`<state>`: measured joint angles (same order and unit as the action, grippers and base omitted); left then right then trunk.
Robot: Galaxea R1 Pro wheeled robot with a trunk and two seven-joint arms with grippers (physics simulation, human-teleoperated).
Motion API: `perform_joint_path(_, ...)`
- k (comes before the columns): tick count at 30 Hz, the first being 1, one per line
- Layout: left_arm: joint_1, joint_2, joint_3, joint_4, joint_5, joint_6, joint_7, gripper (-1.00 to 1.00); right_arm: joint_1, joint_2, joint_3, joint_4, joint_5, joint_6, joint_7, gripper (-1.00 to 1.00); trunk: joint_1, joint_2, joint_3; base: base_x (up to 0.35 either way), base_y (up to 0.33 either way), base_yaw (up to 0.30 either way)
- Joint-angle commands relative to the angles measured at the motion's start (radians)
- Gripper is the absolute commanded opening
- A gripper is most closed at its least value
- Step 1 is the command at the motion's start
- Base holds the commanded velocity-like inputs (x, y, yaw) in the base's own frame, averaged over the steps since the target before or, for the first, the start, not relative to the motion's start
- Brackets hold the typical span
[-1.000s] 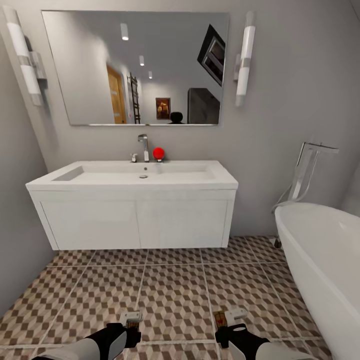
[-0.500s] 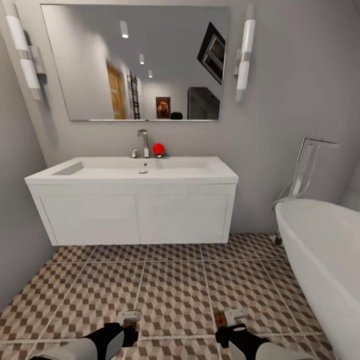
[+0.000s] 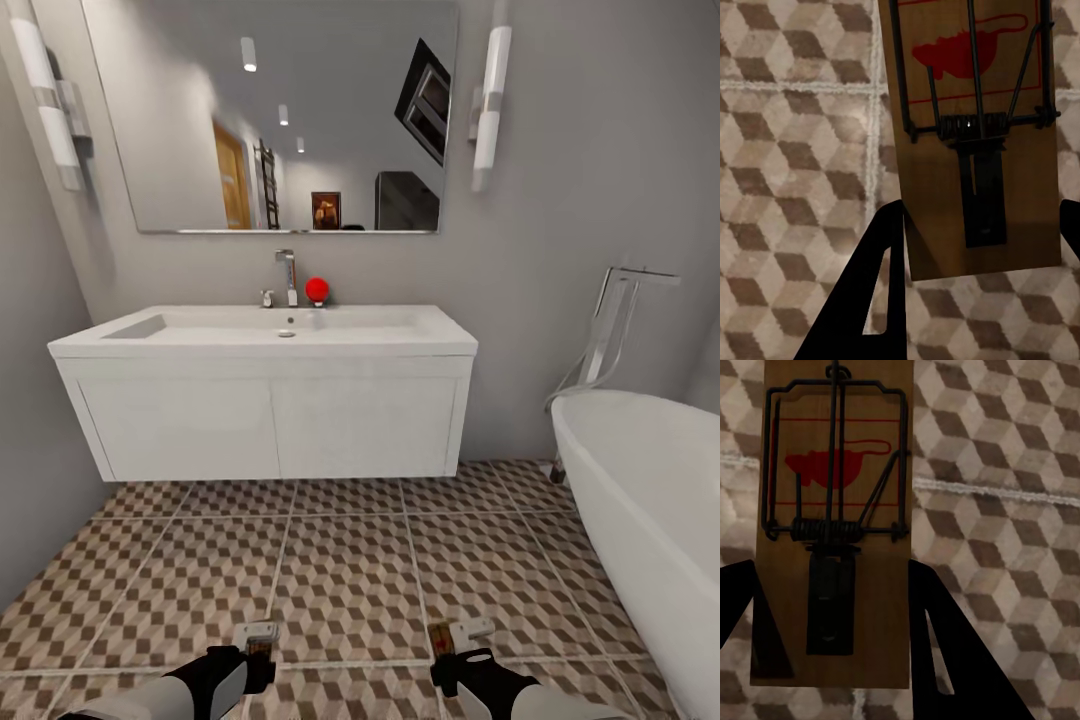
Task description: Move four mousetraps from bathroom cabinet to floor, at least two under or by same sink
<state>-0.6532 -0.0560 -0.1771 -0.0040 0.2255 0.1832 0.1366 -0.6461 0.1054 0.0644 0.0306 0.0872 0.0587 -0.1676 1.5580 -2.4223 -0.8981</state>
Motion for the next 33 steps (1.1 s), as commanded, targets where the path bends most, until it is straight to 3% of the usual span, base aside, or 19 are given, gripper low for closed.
perform_joint_path(1,-0.001,0.000,-0.009,-0.001,0.008,0.004,0.005,-1.00,-0.001,0.000,0.006,0.002,0.006,0.004,-0.004,-1.00,0.004,-0.008,-0.004,0.000,0.000,0.000)
perform_joint_path(11,-0.001,-0.001,-0.009,0.000,0.008,0.004,0.005,-1.00,-0.001,0.000,0.006,0.002,0.006,0.004,-0.004,-1.00,0.042,-0.078,-0.036,0.000,0.000,0.000)
perform_joint_path(33,-0.001,-0.001,-0.009,0.000,0.008,0.005,0.005,-1.00,-0.001,0.000,0.006,0.002,0.006,0.004,-0.004,-1.00,0.052,-0.083,-0.121,0.000,0.000,0.000)
